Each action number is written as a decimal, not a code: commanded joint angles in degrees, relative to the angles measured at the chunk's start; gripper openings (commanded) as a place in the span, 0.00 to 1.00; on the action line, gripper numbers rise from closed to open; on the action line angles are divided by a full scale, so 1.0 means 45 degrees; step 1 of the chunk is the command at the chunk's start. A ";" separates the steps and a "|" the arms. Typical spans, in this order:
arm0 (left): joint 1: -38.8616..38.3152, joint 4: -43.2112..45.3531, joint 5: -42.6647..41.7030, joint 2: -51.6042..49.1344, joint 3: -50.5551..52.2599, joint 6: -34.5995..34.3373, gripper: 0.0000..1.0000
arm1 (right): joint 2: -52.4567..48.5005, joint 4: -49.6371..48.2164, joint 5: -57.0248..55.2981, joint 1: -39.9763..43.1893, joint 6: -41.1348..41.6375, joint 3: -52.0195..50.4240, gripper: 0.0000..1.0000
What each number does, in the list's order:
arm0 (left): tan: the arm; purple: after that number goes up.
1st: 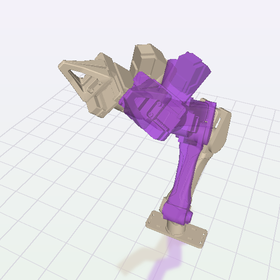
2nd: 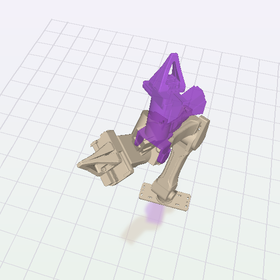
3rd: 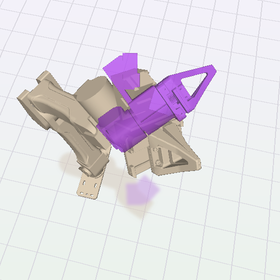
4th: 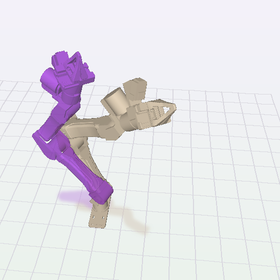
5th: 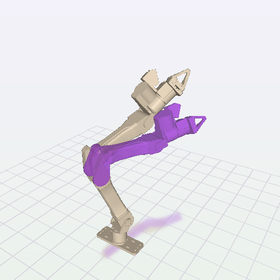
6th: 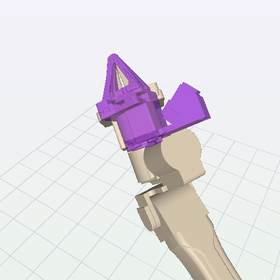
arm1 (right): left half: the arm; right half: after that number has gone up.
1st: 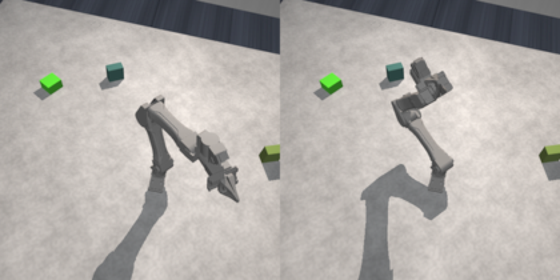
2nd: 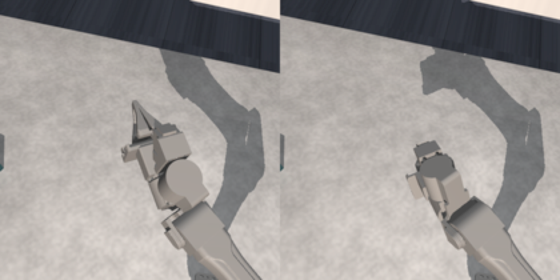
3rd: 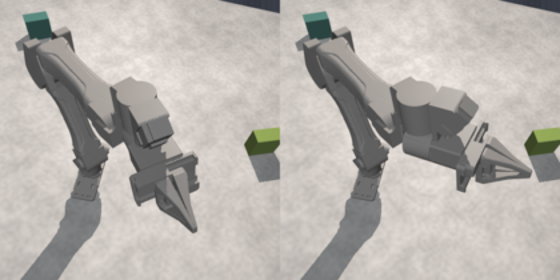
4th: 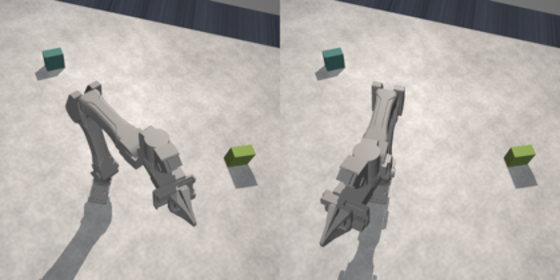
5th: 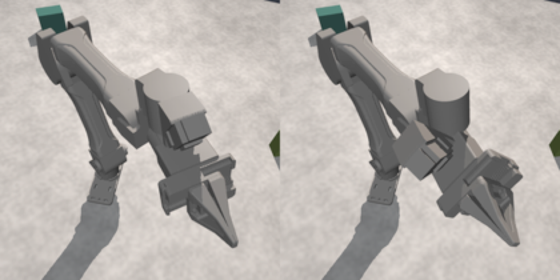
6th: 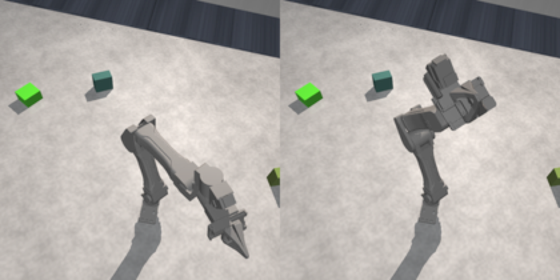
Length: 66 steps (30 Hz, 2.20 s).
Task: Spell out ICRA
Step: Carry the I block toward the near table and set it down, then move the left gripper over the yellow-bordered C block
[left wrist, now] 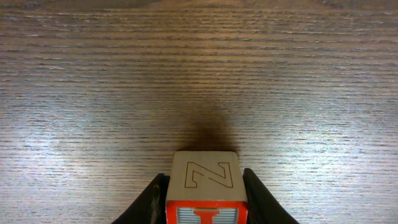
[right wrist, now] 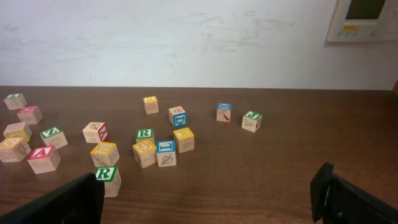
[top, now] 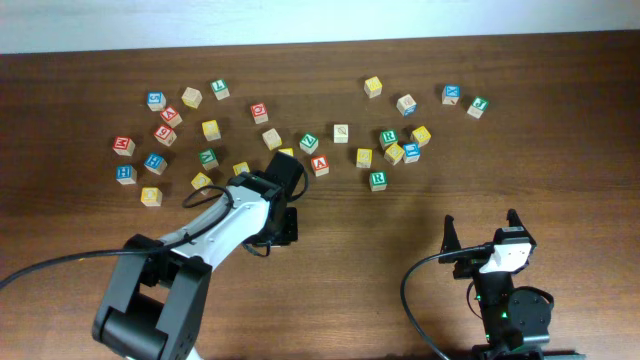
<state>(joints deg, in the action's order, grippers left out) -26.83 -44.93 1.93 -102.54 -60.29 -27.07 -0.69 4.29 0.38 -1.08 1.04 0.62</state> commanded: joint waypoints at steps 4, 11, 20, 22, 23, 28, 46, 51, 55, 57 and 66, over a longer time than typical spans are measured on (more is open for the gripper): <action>0.0083 0.0015 0.0180 0.0068 0.0112 -0.0146 0.47 | 0.0083 0.0083 -0.0107 0.0102 -0.0034 -0.0068 0.98; 0.0107 -0.1860 0.0044 0.0539 -0.2225 -0.0073 0.79 | 0.0083 0.0083 -0.0107 0.0102 -0.0034 -0.0068 0.98; 0.2399 -0.2749 0.0219 0.1005 -0.5396 -0.0053 0.99 | 0.0083 0.0083 -0.0107 0.0102 -0.0034 -0.0068 0.98; 0.2560 -0.2715 0.1039 0.1005 -0.5387 -0.0058 0.99 | 0.0083 0.0083 -0.0107 0.0102 -0.0034 -0.0068 0.98; 0.2686 -0.2642 0.1462 0.1005 -0.5387 -0.0063 0.99 | 0.0083 0.0083 -0.0107 0.0102 -0.0034 -0.0068 0.98; 0.4396 -0.2516 -0.0563 0.1005 -0.5362 -0.0486 0.99 | 0.0083 0.0083 -0.0107 0.0102 -0.0034 -0.0068 0.98; 0.3128 -0.2268 -0.0121 -0.0359 -0.5362 -0.0345 0.99 | 0.0083 0.0087 -0.0107 0.0102 -0.0034 -0.0068 0.98; 0.3060 -0.2079 -0.0053 -0.0359 -0.5362 -0.0350 0.99 | 0.0083 0.0083 -0.0107 0.0102 -0.0034 -0.0068 0.98; 0.2992 -0.2089 -0.0053 -0.0602 -0.5362 -0.0350 0.99 | 0.0083 0.0083 -0.0107 0.0102 -0.0034 -0.0068 0.98; 0.2968 -0.2079 -0.0049 -0.0967 -0.5362 -0.0350 0.97 | 0.0083 0.0083 -0.0107 0.0102 -0.0034 -0.0068 0.98; 0.2992 -0.1433 0.1341 -0.2851 -0.5362 -0.0325 0.87 | 0.0083 0.0083 -0.0107 0.0102 -0.0034 -0.0068 0.98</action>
<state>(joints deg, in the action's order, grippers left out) -13.30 -53.63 4.58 -111.98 -84.16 -28.56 -0.69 4.29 0.38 -1.08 1.04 0.62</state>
